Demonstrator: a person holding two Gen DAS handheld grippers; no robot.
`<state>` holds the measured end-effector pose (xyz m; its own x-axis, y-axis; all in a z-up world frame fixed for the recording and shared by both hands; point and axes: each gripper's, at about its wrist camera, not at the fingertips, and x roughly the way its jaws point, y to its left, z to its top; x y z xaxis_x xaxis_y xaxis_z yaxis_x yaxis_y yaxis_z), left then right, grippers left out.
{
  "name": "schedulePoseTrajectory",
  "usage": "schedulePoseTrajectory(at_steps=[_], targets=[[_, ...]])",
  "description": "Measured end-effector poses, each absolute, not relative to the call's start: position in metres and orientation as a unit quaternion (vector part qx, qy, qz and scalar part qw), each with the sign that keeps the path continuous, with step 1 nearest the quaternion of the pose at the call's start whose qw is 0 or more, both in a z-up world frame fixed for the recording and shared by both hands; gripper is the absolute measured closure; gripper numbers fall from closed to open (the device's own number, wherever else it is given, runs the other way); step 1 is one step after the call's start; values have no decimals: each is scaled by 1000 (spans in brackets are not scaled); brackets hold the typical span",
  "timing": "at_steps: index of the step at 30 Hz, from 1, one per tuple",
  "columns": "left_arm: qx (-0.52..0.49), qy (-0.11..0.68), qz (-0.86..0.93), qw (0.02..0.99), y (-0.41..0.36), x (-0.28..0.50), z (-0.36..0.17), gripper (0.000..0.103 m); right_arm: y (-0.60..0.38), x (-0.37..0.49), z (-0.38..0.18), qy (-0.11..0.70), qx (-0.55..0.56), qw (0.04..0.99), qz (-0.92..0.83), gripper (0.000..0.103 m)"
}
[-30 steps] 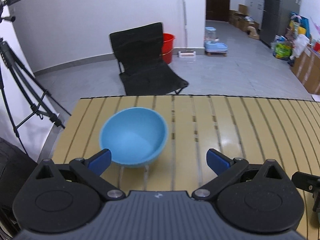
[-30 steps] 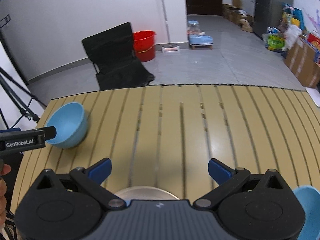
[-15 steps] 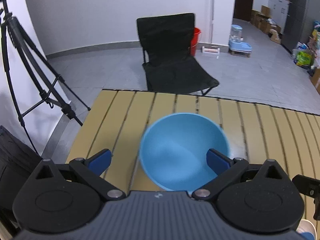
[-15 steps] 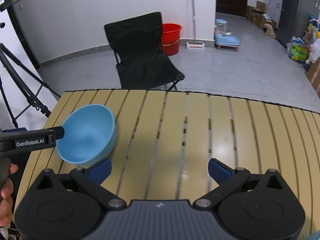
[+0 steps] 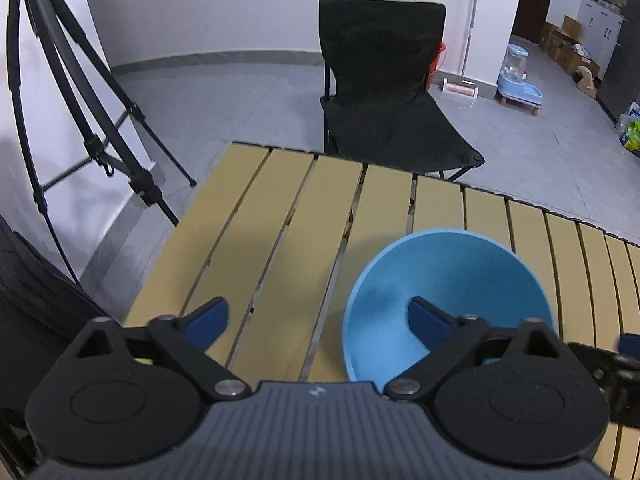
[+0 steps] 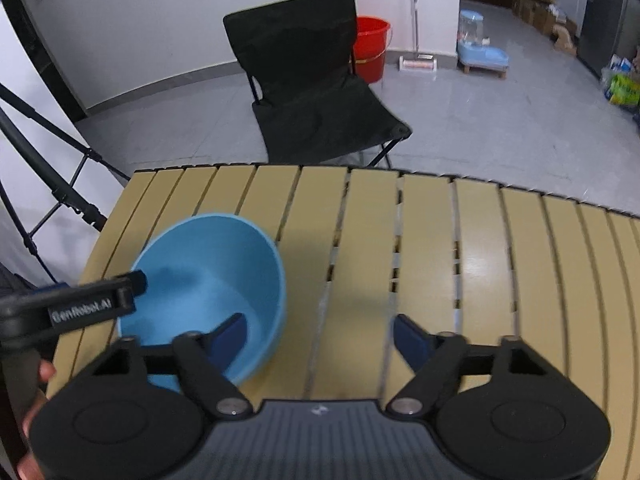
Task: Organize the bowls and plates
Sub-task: 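Close the left gripper on one bowl rim while the right gripper grips another bowl, then lift and carry both held bowls toward the bowl stack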
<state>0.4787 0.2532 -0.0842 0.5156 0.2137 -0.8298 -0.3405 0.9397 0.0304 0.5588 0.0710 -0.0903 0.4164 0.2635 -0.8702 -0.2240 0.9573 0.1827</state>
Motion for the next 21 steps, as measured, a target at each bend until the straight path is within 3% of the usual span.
schedulePoseTrajectory(at_steps=[2,10,13,21], targets=[[-75,473,157,864,255,481,-89,35,76,564,-96,529,23,835,148,53],[-103,479,145,860,260,482,-96,79,86,571,-109,543,56,822,165,89],[-106,479,138,861,257,482,-97,94,89,571,-110,542,59,822,167,96],[-95,479,144,861,246,481,-95,95,90,568,-108,539,57,826,156,97]])
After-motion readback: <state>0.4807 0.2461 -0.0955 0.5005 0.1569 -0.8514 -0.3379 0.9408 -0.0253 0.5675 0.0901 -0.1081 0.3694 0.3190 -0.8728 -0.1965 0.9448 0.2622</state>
